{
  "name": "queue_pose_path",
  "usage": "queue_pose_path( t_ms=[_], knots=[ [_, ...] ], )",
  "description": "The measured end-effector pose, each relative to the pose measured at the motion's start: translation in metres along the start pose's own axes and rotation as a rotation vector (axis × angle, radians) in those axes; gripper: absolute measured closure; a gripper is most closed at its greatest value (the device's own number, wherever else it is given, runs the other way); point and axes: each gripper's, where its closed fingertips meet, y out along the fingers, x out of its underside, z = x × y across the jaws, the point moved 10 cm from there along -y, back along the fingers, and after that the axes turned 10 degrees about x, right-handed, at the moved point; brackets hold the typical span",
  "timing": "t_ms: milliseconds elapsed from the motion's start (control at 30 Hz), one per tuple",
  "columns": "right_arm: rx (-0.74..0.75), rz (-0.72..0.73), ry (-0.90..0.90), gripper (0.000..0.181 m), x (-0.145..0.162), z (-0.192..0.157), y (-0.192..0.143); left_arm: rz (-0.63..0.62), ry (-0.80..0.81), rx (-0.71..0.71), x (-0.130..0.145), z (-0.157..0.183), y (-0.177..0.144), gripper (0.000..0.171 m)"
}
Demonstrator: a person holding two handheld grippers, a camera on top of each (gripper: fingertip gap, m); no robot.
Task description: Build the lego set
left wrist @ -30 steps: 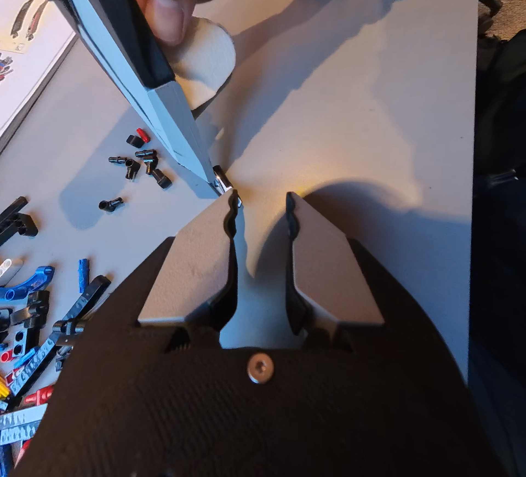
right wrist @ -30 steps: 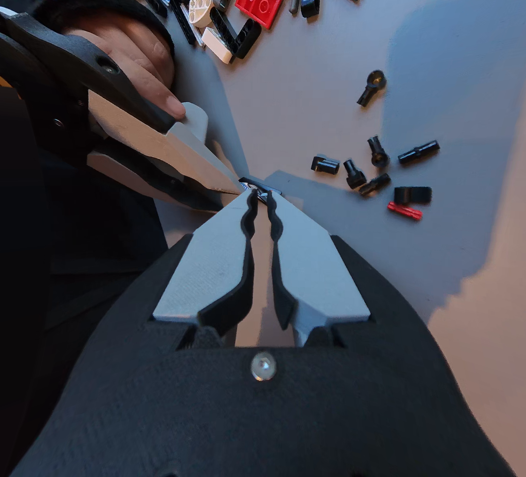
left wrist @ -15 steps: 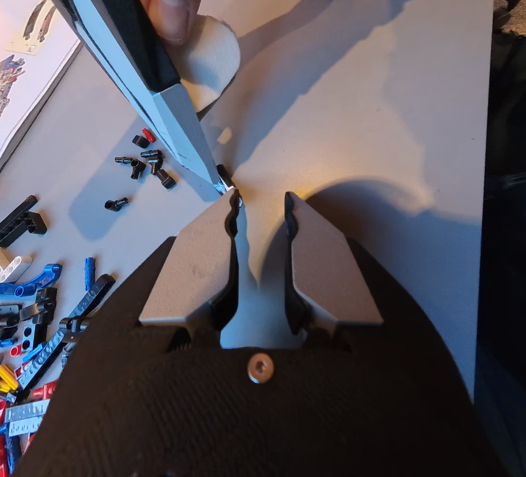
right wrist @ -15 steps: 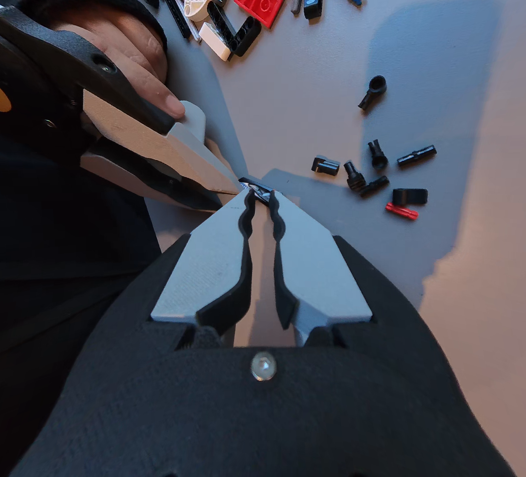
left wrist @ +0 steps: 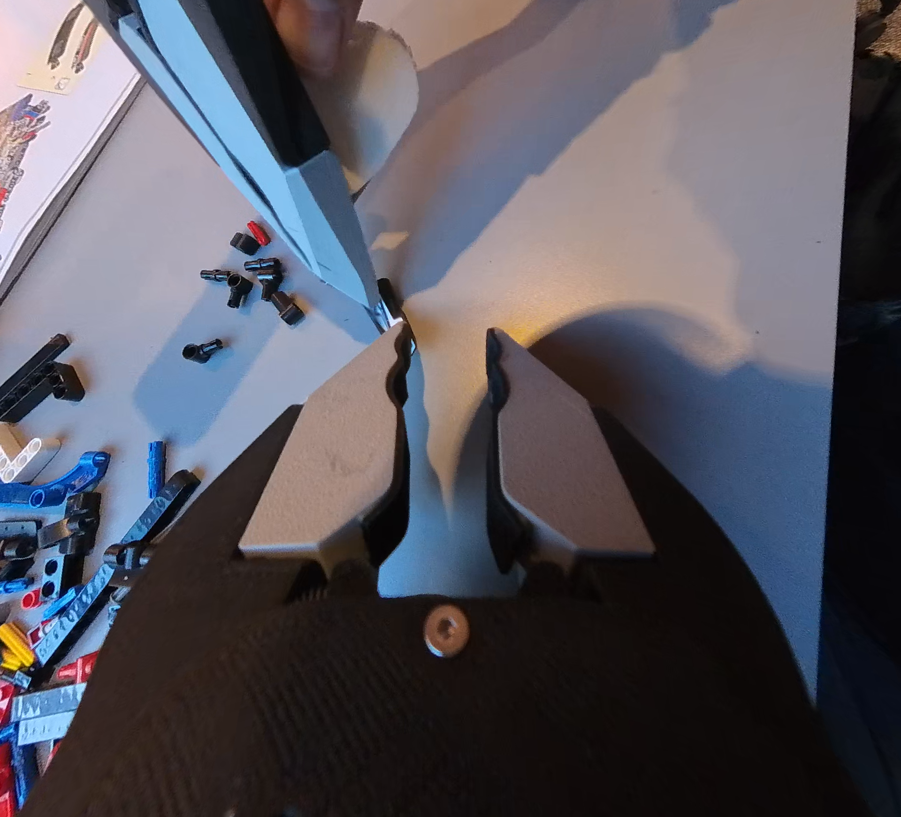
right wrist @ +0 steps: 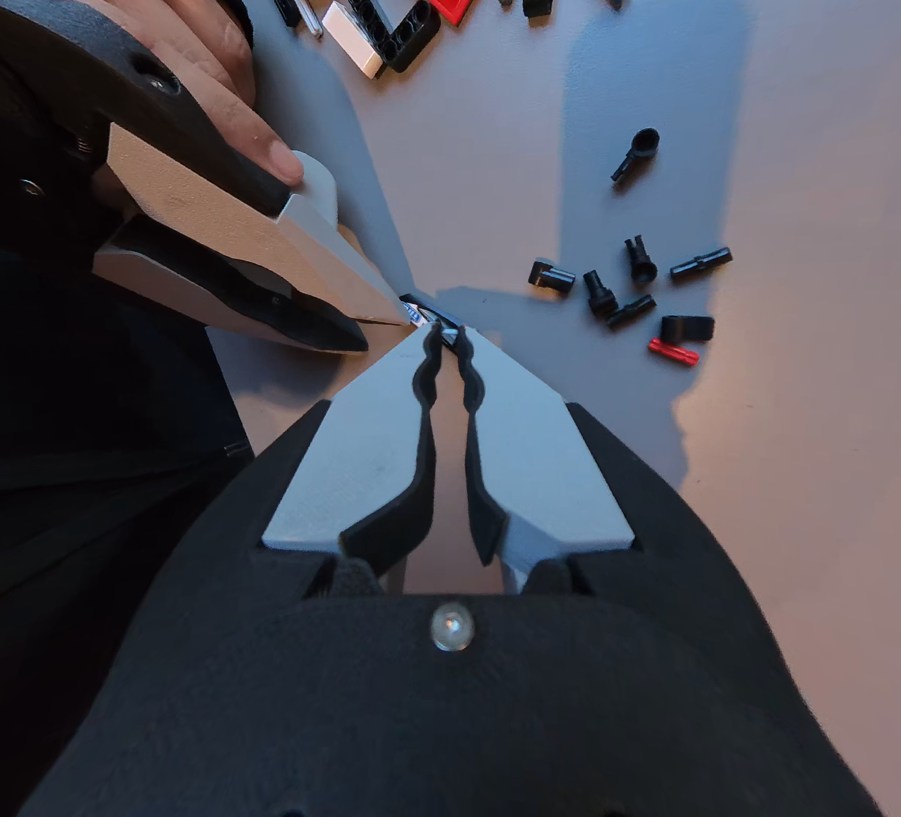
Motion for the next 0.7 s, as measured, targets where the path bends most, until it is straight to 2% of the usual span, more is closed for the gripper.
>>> queue_pose_path(
  t_ms=[167,433,467,500,533,600,700],
  knots=[
    [-0.029,0.019,0.027,0.179,0.0013,0.0023,-0.0009,0.000,0.000,-0.001,-0.0001,0.0000,0.0002,0.144],
    [0.027,-0.002,0.002,0.180,0.0007,0.0004,-0.0011,0.000,-0.002,-0.005,-0.0007,-0.0001,0.0010,0.144],
    [0.055,-0.006,0.005,0.176,0.0004,0.0023,-0.0017,0.000,-0.001,-0.006,-0.0008,0.0000,0.0010,0.144],
    [0.101,-0.015,0.007,0.157,0.0002,0.0055,-0.0029,-0.001,0.000,-0.008,-0.0007,0.0001,0.0011,0.145],
    [0.116,-0.025,0.006,0.154,0.0000,0.0072,-0.0044,-0.002,0.002,-0.009,-0.0008,0.0002,0.0011,0.145],
    [0.075,-0.029,0.031,0.140,-0.0008,0.0061,-0.0053,-0.002,0.001,-0.009,-0.0009,0.0002,0.0012,0.145],
    [0.098,-0.040,0.024,0.141,0.0005,0.0073,-0.0062,-0.002,0.004,-0.010,-0.0009,0.0005,0.0013,0.146]
  ],
)
